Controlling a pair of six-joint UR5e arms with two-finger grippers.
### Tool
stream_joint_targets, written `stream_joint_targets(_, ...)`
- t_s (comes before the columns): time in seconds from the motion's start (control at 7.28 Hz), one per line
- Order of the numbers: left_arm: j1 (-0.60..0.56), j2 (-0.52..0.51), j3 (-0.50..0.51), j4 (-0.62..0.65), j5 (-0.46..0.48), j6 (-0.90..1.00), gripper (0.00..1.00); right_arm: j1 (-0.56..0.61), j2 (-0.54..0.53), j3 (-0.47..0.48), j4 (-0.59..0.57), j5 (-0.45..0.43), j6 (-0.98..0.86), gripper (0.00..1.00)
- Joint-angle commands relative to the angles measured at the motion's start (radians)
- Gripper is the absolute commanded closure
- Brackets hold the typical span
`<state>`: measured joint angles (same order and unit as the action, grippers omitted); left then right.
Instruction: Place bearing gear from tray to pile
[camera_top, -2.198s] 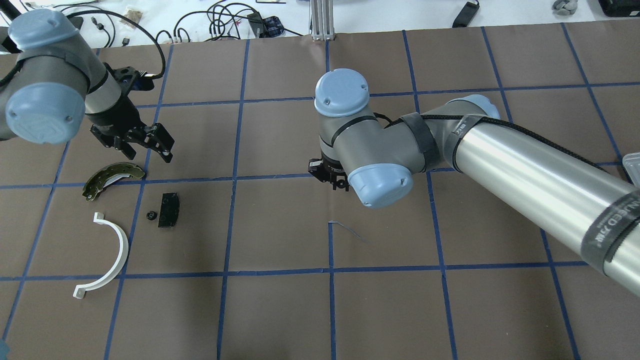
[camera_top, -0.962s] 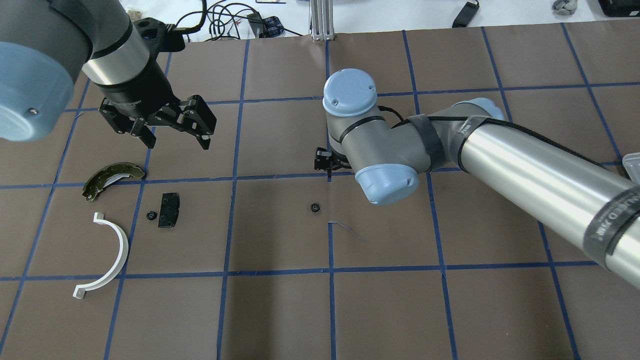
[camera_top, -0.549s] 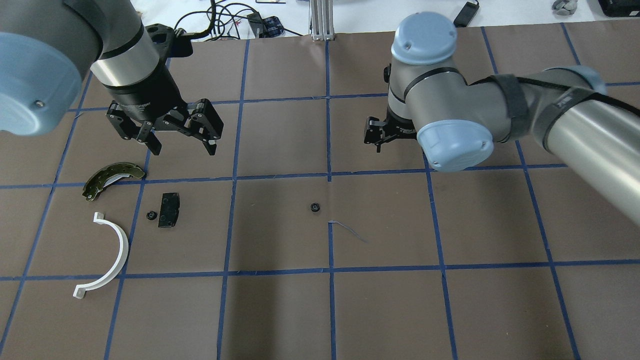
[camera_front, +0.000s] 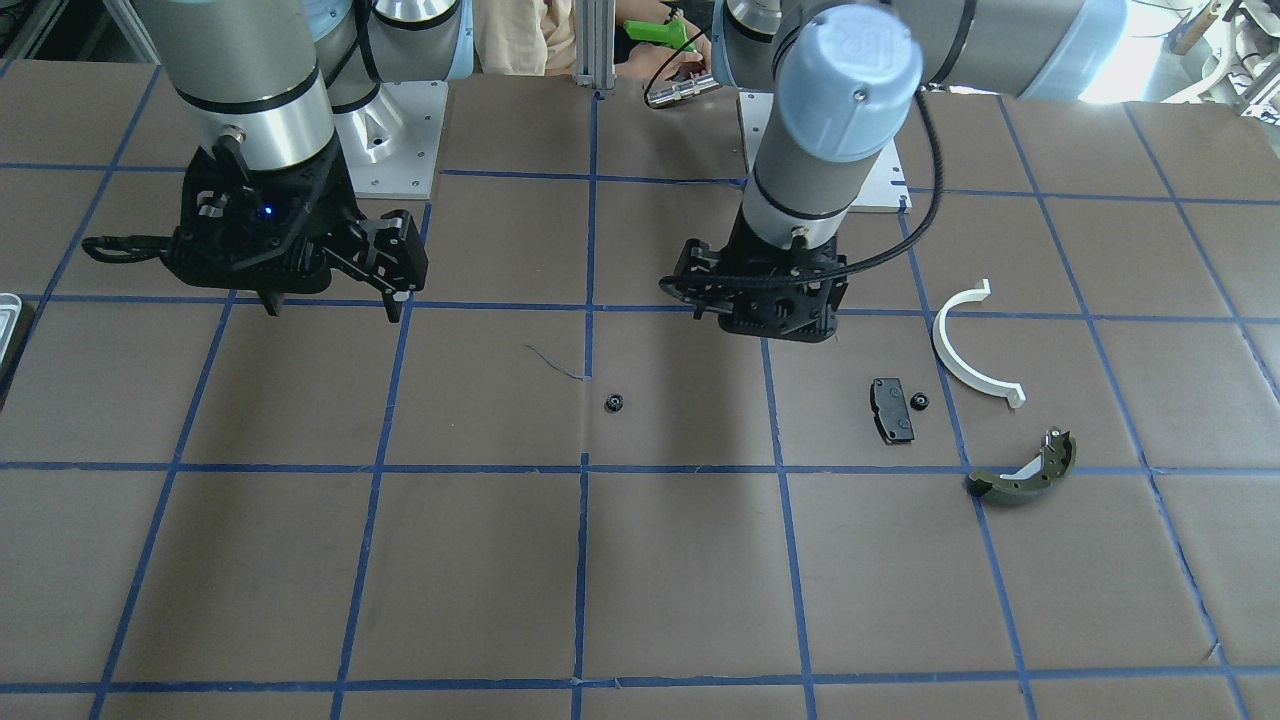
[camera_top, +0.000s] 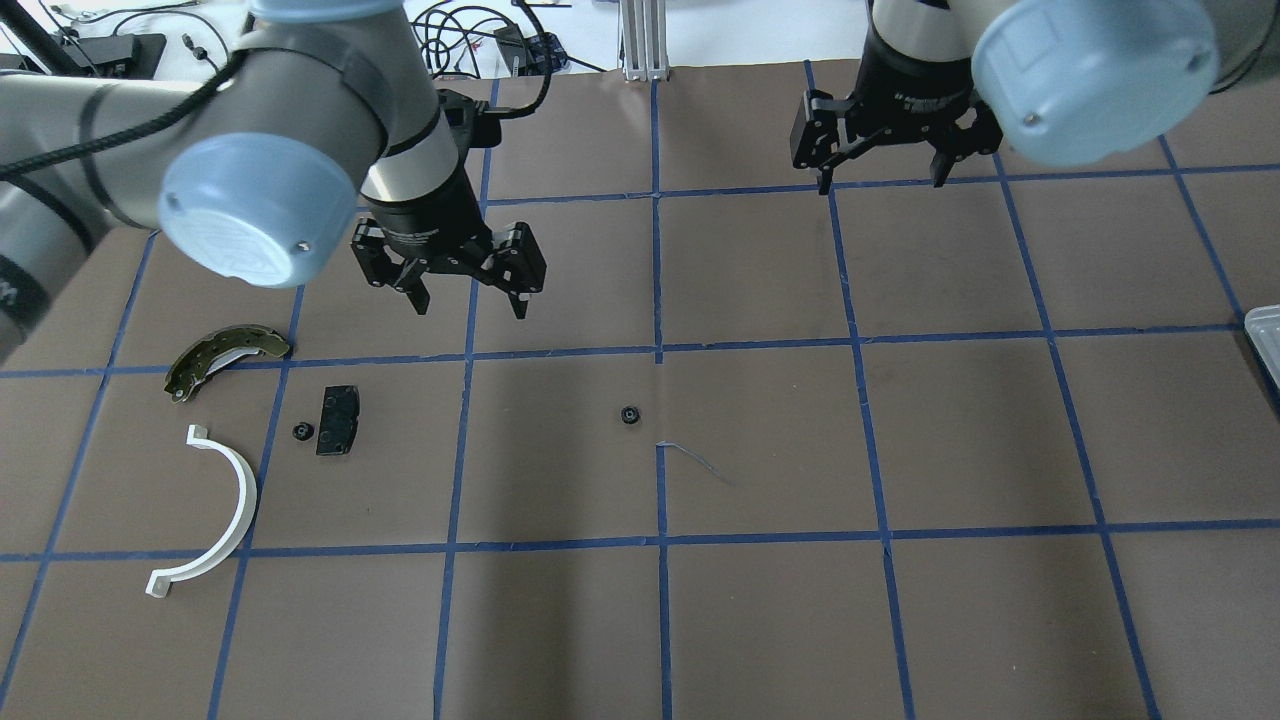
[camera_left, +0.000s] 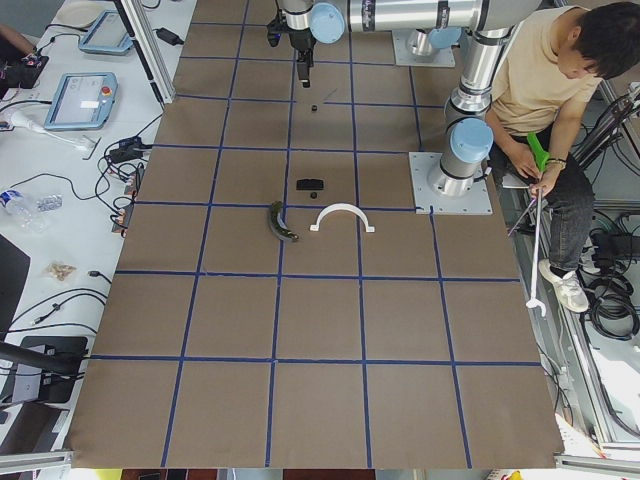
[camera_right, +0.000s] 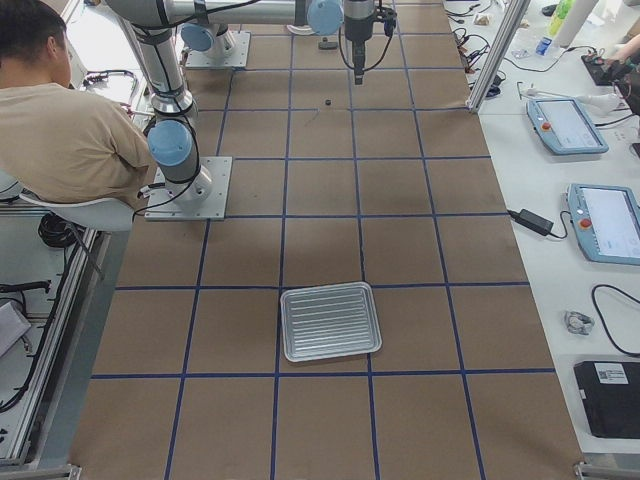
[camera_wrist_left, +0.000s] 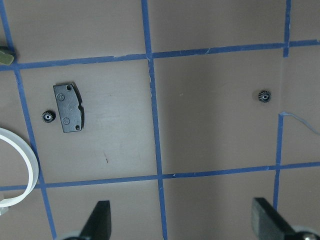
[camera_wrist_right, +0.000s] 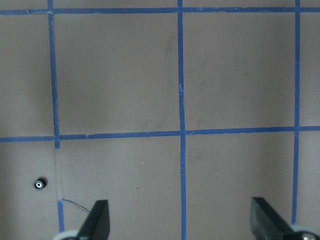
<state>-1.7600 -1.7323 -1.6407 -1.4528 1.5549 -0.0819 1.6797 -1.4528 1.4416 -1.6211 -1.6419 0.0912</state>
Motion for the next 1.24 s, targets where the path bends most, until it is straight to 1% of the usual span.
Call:
stream_joint_targets(0.0, -0.132, -0.097, -0.052, 0.148, 0.001, -0.129, 0.00, -0.031, 0.002, -0.055, 0.133, 0.008, -0.201, 0.00)
stream_joint_targets(0.14, -0.168, -0.136, -0.120, 0.295, 0.001, -0.200, 0.00, -0.026, -0.030, -0.053, 0.141, 0.013, -0.203, 0.00)
stream_joint_targets(0.27, -0.177, -0.165, -0.199, 0.434, -0.001, -0.211, 0.00, -0.025, -0.072, -0.017, 0.144, 0.014, -0.205, 0.00)
stream_joint_targets(0.41, -0.187, -0.197, -0.258, 0.559, -0.001, -0.200, 0.00, -0.025, -0.121, 0.058, 0.135, 0.016, -0.202, 0.00)
stream_joint_targets(0.55, -0.187, -0.214, -0.284, 0.604, 0.002, -0.197, 0.00, -0.026, -0.162, 0.101, 0.124, 0.017, -0.200, 0.00)
stream_joint_targets(0.82, -0.188, -0.240, -0.303, 0.620, 0.007, -0.205, 0.07, -0.043, -0.163, 0.109, 0.122, 0.017, -0.199, 0.00)
stream_joint_targets(0.96, -0.188, -0.248, -0.303, 0.623, 0.004, -0.211, 0.08, -0.081, -0.159, 0.112, 0.121, 0.019, -0.193, 0.00)
stream_joint_targets(1.1, -0.190, -0.250, -0.303, 0.630, 0.001, -0.216, 0.13, -0.136, -0.159, 0.108, 0.097, 0.081, -0.170, 0.00)
